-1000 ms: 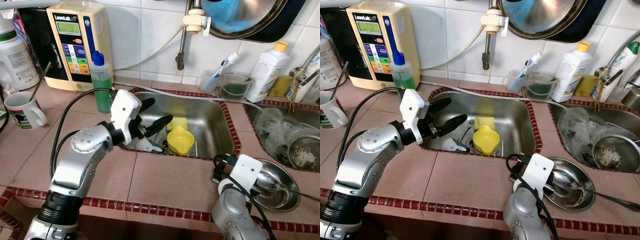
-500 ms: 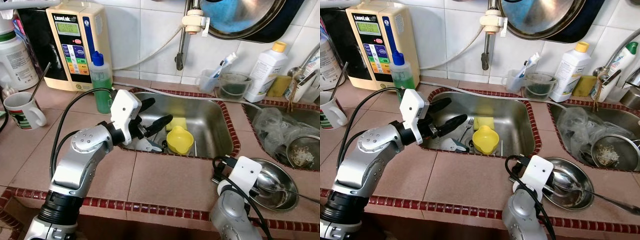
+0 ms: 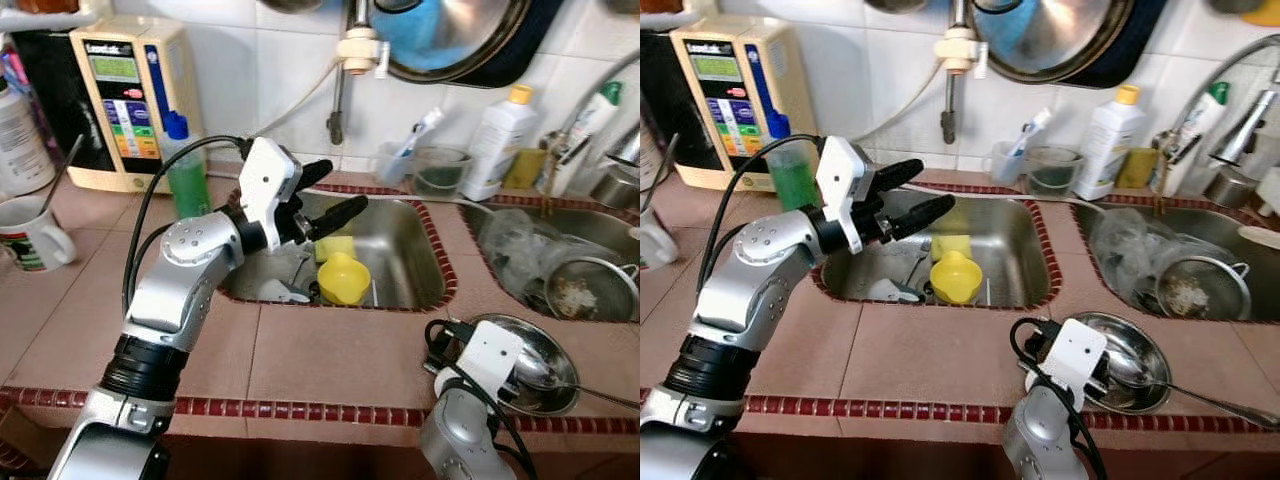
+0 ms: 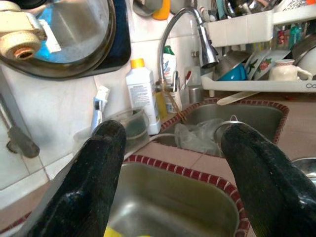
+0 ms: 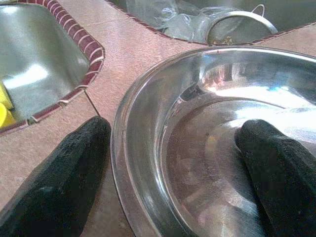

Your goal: Kitchen organization

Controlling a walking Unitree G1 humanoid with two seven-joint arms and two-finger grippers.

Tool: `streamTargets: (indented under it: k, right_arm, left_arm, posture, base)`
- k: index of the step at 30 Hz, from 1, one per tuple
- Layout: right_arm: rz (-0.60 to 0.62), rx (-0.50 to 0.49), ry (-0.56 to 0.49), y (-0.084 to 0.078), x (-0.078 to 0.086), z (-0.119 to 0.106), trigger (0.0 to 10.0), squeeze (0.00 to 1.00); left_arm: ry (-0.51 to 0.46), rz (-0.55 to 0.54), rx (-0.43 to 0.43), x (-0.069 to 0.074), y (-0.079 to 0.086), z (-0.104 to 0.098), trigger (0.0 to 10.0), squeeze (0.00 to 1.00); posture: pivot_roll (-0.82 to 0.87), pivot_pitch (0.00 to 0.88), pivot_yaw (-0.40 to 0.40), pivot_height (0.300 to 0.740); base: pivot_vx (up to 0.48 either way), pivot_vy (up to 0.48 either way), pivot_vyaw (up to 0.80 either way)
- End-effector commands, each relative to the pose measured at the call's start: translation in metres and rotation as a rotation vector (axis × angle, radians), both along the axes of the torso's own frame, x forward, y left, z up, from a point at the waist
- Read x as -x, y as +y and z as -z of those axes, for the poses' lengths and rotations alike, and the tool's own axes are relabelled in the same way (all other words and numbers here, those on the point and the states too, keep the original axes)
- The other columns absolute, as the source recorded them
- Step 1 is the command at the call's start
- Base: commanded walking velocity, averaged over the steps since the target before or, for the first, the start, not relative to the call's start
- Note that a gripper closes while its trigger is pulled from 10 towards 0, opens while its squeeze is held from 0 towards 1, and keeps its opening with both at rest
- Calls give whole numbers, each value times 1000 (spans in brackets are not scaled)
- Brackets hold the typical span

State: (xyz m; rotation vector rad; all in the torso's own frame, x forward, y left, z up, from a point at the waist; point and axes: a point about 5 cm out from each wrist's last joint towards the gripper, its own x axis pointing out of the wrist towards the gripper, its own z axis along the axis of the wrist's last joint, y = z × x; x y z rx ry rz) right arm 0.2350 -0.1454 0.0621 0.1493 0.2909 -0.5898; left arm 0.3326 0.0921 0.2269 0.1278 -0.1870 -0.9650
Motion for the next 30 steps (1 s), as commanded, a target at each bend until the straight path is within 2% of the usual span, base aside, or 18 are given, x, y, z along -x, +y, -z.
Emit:
streamTargets:
  k: [1,10,13,17,18,30]
  right_arm:
    - [-194,-134,-588,10,-56,-139,10000,0]
    - [-170,-86,-604,1,-57,-140,10000,0]
    - [-129,-41,-627,-10,-58,-142,10000,0]
    - [-101,-17,-645,-18,-58,-145,10000,0]
    - [-96,-10,-654,-21,-59,-147,10000,0]
    - [-96,-10,-654,-21,-59,-147,10000,0]
  left_arm:
    - [1,20,-10,0,-2,0,10000,0]
    - [1,29,-15,-3,-1,1,10000,0]
    - [5,28,-17,-3,-1,2,10000,0]
    - [9,25,-18,-3,0,3,10000,0]
    - [11,29,-20,-3,1,3,10000,0]
    - [11,29,-20,-3,1,3,10000,0]
  posture:
    - [-173,0,0,740]
    - [-175,0,0,740]
    - [-176,0,0,740]
    - [-175,0,0,740]
    - [-174,94,60,740]
    - [-174,94,60,740]
  base:
    - [0,0,0]
    - [0,0,0]
    - [0,0,0]
    - [0,0,0]
    - [0,0,0]
    - [0,0,0]
